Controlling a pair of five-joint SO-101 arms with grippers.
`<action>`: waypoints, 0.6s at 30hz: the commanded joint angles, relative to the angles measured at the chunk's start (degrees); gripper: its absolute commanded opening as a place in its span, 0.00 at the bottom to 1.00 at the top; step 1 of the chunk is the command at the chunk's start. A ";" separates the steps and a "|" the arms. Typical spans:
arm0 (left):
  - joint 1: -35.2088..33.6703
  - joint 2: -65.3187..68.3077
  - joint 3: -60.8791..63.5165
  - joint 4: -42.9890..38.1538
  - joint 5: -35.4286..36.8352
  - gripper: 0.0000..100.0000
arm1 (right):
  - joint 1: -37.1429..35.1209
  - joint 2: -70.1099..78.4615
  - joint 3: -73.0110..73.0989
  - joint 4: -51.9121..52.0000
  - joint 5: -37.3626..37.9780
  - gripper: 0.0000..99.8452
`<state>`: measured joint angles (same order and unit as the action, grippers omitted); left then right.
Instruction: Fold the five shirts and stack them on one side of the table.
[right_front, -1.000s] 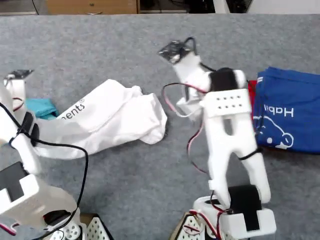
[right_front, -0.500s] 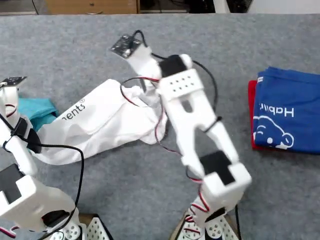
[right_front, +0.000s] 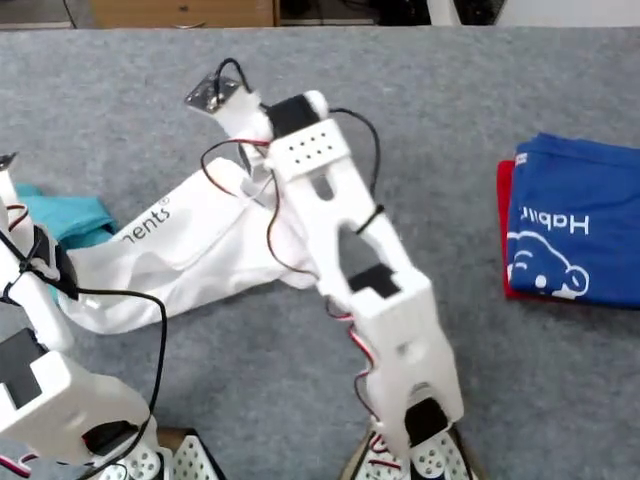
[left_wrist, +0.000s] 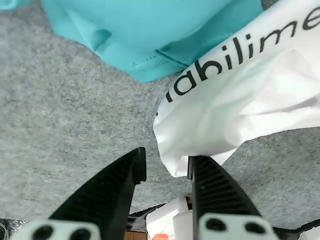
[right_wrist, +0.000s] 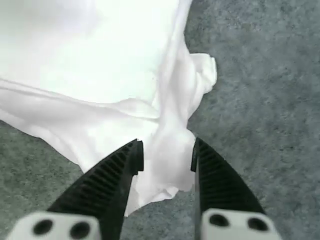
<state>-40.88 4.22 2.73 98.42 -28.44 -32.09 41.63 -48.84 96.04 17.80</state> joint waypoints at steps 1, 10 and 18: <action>-0.53 -2.68 -0.70 -0.70 1.41 0.15 | -1.63 4.70 -8.84 3.34 -0.26 0.17; -0.44 -2.33 -0.70 -0.70 1.32 0.15 | -2.33 14.46 -21.58 6.07 0.44 0.01; -0.44 -2.33 -0.70 -0.70 1.14 0.15 | -0.13 10.68 -21.49 6.33 4.13 0.00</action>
<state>-40.88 4.22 2.73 98.24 -27.38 -33.58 56.92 -68.09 101.23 21.41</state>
